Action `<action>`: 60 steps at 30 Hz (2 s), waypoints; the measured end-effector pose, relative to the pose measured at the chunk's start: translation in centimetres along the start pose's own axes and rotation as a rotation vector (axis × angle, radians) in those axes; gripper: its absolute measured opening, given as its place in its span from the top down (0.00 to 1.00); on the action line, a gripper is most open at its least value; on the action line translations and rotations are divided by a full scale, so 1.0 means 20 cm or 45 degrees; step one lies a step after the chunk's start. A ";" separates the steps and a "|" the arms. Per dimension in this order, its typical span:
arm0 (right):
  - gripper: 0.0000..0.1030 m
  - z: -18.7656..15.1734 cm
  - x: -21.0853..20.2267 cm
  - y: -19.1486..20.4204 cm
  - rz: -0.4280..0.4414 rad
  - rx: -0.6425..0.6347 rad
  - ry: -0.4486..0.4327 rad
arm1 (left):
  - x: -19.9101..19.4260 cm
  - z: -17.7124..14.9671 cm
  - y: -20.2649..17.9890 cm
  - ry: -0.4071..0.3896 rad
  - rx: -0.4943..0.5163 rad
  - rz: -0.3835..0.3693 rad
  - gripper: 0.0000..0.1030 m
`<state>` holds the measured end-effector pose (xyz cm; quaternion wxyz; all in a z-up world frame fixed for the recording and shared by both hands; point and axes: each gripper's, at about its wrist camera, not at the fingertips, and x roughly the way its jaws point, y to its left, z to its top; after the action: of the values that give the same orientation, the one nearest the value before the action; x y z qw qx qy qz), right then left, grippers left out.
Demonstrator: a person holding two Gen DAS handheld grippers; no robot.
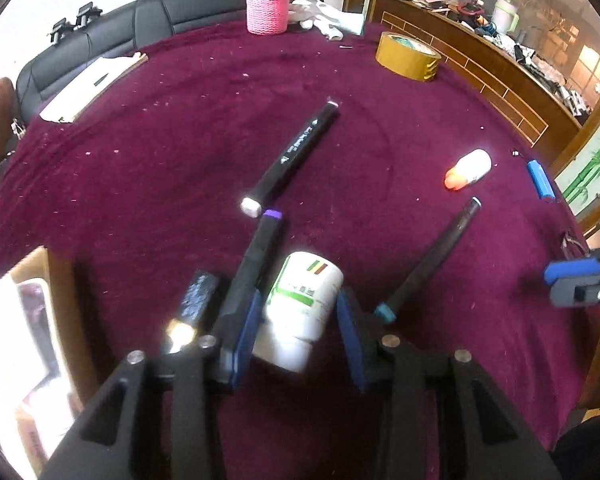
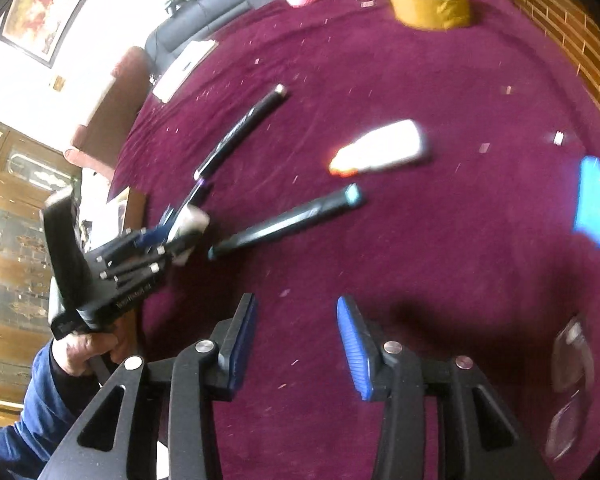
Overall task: Organize objects
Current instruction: 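Grasp the white pill bottle with the left gripper, then grasp the orange-capped white glue bottle with the right gripper while the left holds the pill bottle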
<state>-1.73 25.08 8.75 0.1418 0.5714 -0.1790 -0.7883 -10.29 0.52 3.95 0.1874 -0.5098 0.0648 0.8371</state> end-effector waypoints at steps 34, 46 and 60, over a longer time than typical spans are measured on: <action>0.59 0.46 0.29 -0.16 -0.242 -0.522 0.195 | -0.02 -0.15 -0.04 -0.028 -0.321 0.030 0.69; 0.71 0.34 0.18 -0.10 -0.247 -0.378 0.103 | -0.03 -0.16 -0.05 -0.073 -0.320 0.024 0.69; 0.71 -0.01 0.14 0.23 0.014 -0.300 0.113 | -0.20 -0.26 -0.09 -0.117 -0.330 -0.023 0.69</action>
<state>-2.25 19.84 8.37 0.2203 0.5841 -0.0817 -0.7769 -3.59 -0.39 5.12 0.1303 -0.4916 -0.0571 0.8591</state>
